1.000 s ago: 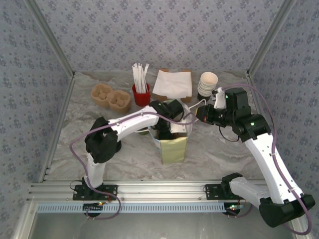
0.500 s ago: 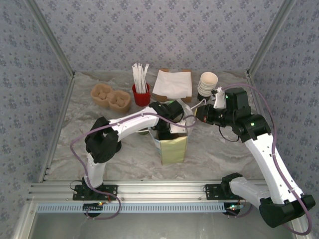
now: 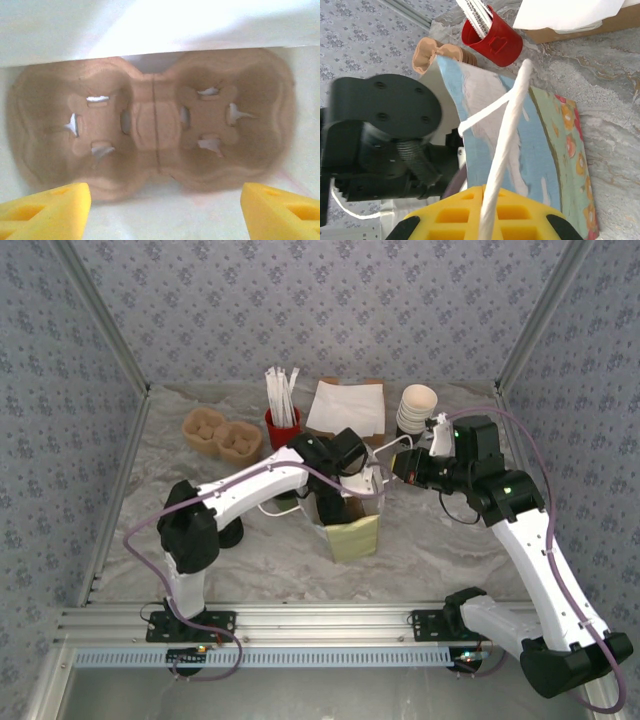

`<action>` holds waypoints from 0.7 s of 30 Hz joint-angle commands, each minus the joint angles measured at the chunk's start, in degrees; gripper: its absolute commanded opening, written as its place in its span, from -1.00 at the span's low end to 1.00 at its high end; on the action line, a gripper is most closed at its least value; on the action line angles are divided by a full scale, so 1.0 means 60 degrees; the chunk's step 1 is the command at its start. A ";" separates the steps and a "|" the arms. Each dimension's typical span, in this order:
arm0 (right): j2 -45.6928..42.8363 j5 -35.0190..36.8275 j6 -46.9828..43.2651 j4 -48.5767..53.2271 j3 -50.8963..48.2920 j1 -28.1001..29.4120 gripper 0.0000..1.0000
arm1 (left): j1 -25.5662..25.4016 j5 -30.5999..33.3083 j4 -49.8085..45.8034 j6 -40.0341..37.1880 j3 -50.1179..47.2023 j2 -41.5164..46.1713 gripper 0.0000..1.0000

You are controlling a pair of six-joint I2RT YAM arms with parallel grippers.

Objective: Pack the takeout coffee

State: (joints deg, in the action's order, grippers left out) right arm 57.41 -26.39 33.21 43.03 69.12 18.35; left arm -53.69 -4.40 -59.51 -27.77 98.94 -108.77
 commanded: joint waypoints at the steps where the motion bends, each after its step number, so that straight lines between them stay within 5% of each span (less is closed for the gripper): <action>1: -0.0109 -0.0038 -0.0137 0.0036 -0.0051 0.0030 -0.81 | -0.0074 -0.0040 -0.0483 0.0149 0.0614 0.0570 0.59; 21: -0.0055 0.0078 -0.0021 -0.0007 -0.0380 -0.0041 -0.81 | -0.0077 -0.0087 -0.0736 0.1134 0.2589 0.1715 0.61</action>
State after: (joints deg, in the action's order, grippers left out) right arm 57.39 -26.37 33.21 42.78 68.84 18.35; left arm -53.76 -5.06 -63.20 -23.97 110.61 -102.17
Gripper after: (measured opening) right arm 0.096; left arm 0.805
